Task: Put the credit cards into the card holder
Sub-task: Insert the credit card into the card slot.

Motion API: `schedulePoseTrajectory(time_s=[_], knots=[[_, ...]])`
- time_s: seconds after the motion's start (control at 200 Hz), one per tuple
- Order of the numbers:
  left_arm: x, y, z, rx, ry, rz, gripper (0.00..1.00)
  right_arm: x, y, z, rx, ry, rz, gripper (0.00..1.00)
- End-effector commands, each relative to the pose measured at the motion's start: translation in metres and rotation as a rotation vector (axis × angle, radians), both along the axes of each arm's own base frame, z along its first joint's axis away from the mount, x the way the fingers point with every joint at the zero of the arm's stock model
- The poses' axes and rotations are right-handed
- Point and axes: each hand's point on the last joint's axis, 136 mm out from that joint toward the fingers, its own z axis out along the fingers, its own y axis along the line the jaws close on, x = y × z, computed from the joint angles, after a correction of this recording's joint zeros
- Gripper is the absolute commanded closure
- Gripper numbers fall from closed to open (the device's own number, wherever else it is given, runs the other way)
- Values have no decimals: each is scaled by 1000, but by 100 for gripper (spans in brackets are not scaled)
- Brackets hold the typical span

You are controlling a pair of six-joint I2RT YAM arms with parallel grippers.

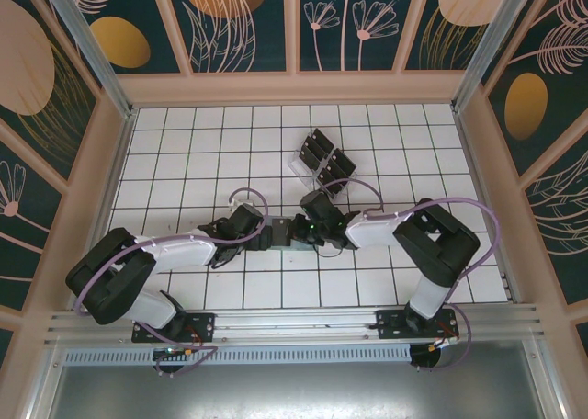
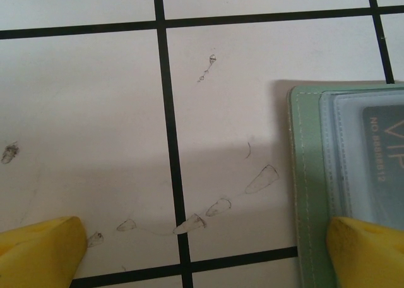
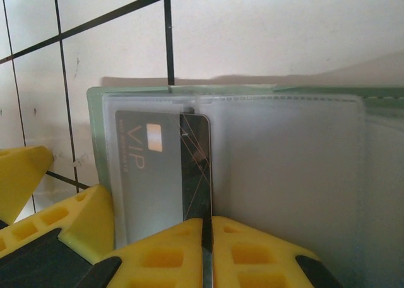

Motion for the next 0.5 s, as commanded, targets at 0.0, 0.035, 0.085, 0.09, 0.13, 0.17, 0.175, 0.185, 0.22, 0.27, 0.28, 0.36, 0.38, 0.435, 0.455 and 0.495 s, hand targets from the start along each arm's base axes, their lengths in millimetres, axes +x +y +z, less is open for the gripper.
schedulePoseTrajectory(time_s=[0.0,0.035,0.085,0.09,0.13,0.17,0.175,0.185,0.22,0.27,0.28,0.36,0.38,0.435,0.455,0.495], knots=[[-16,2,-20,7,72,-29,1,-6,15,-2,21,22,42,90],[-16,2,-20,7,72,-28,2,-7,17,-2,24,26,45,90],[-16,2,-20,5,71,-27,2,-8,20,-2,32,29,53,90],[-16,2,-20,6,71,-27,2,-8,20,-2,31,30,54,90],[-15,2,-20,3,71,-26,2,-9,21,-3,36,35,57,90],[-15,1,-19,0,71,-27,2,-9,22,-3,42,37,60,90],[-15,1,-19,1,71,-28,1,-9,22,-3,43,36,61,90],[-16,1,-19,1,71,-29,2,-9,22,-3,43,37,61,89],[-15,1,-19,-1,70,-28,2,-9,22,-3,46,37,62,88],[-15,0,-18,-4,70,-27,1,-9,21,-2,47,35,61,83],[-15,0,-18,-4,70,-28,1,-9,21,-1,48,35,60,81],[-15,-1,-16,-12,69,-22,1,-8,18,2,51,27,50,71],[-15,-1,-16,-14,68,-22,1,-8,16,2,51,24,46,70],[-14,-2,-13,-24,66,-16,1,-6,12,5,54,17,35,67],[-13,-2,-12,-28,63,-14,1,-5,10,6,54,16,30,66],[-13,-3,-10,-32,61,-12,1,-5,6,7,55,11,22,65]])
